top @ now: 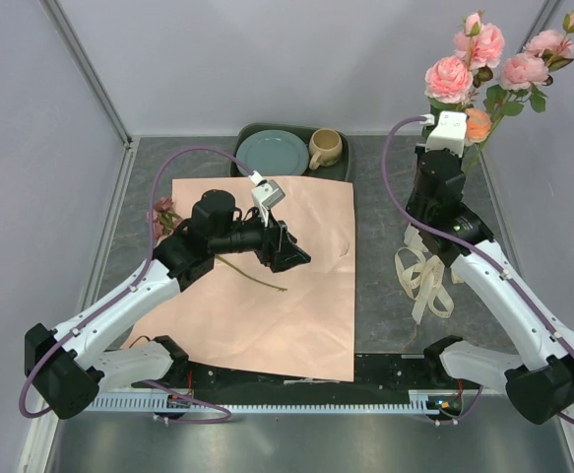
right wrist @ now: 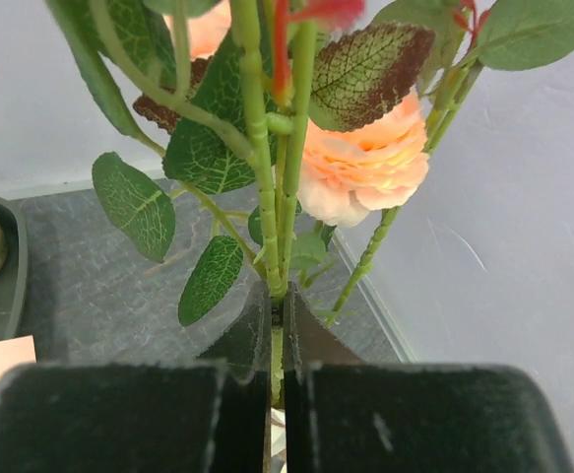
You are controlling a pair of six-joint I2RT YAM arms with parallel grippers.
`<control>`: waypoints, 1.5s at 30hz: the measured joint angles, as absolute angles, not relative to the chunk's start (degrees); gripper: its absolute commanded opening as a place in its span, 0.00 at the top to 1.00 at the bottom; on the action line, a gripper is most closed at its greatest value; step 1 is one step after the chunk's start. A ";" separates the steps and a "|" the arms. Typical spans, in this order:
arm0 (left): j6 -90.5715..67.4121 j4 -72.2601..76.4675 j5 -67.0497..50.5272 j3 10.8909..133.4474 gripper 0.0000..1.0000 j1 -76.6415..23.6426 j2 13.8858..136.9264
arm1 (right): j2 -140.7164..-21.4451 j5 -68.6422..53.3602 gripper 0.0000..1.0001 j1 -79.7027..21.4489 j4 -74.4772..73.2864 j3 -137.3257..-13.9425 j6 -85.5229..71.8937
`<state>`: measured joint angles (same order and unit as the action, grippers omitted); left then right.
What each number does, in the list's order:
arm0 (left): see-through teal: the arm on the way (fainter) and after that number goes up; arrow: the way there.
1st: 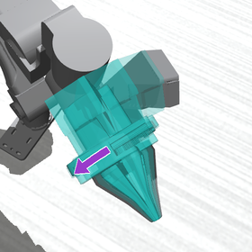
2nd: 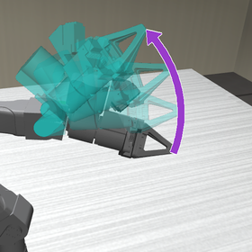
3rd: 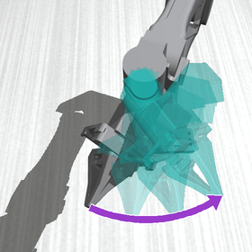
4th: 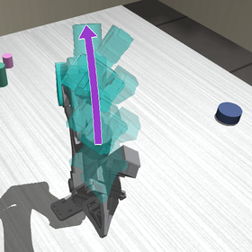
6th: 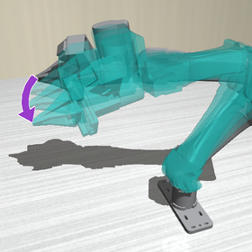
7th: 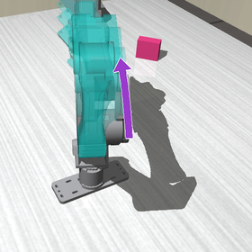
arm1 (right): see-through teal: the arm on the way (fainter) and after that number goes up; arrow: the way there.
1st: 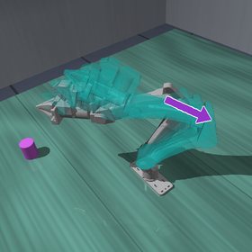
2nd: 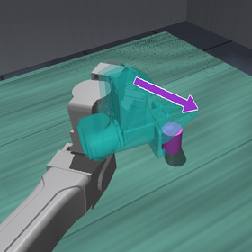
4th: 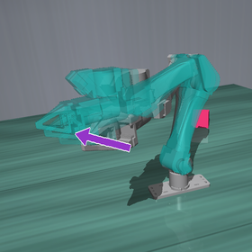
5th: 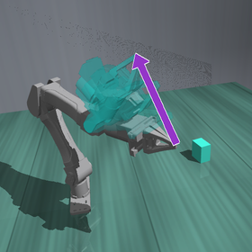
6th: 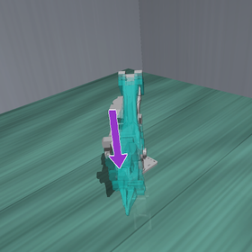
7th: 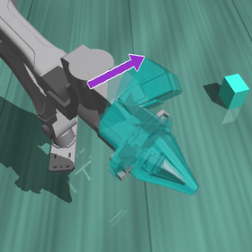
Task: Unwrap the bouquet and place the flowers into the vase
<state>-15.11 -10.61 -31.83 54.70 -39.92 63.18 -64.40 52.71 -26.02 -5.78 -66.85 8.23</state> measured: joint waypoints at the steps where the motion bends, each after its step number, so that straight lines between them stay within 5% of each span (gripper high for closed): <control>1: -15.14 -10.61 -31.86 54.68 0.23 -39.92 63.18 | -64.79 52.51 1.00 -25.82 -6.39 -66.72 7.90; 22: -15.57 -10.57 -32.27 54.68 0.23 -39.22 63.18 | -63.94 52.34 0.93 -25.26 -3.79 -59.92 4.27; 34: -15.57 -10.57 -33.12 54.70 0.23 -38.96 63.18 | -63.42 51.35 0.36 -25.26 -6.61 -59.92 0.58; 39: -15.59 -10.57 -33.12 54.68 0.22 -38.74 63.18 | -62.98 49.69 0.03 -25.26 -12.25 -61.56 -1.89; 45: -15.59 -10.57 -33.10 54.68 0.21 -38.57 63.18 | -62.94 47.70 0.02 -25.28 -23.38 -64.95 -5.34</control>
<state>-15.59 -10.57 -33.10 54.68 -38.57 63.18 -62.94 47.70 -25.28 -23.38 -64.95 -5.34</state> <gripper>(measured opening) 0.779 0.980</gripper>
